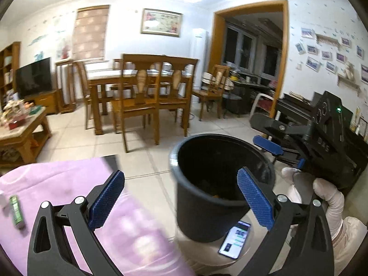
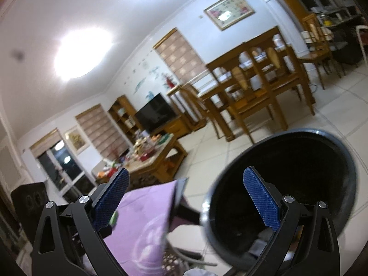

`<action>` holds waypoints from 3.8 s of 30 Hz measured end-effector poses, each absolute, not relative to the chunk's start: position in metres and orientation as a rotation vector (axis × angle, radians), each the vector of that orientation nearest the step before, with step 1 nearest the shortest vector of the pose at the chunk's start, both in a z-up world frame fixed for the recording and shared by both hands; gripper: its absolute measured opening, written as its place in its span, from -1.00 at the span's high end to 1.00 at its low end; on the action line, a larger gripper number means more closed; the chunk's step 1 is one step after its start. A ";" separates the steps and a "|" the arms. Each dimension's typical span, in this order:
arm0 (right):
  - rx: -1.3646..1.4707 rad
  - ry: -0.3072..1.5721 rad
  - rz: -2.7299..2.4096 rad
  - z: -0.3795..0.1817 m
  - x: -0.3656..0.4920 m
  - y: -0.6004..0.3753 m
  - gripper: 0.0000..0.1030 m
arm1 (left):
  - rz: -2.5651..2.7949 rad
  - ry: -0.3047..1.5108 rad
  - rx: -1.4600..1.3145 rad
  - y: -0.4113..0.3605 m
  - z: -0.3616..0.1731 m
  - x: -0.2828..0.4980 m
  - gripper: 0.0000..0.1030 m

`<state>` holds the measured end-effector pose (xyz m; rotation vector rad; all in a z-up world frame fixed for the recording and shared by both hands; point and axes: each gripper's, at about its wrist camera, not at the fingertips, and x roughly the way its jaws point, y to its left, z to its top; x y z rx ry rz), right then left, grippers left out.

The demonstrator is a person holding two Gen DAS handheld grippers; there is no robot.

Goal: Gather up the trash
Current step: 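Grasp the small white cap with the left tool while the right tool grasps the green gum pack, then carry the white cap and green gum pack over the black bin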

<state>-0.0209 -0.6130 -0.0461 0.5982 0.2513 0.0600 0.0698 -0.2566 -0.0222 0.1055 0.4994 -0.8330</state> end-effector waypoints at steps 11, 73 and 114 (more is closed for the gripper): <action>0.420 0.466 0.296 -0.027 0.069 -0.438 -0.90 | -0.497 0.588 -0.085 -0.091 -0.036 0.161 -0.90; 0.383 0.493 0.456 -0.008 0.094 -0.385 0.39 | -0.625 0.533 0.021 -0.100 -0.015 0.145 0.70; 0.635 0.288 -0.043 -0.106 -0.056 -0.748 0.39 | -1.057 0.611 0.223 -0.416 -0.082 0.071 0.70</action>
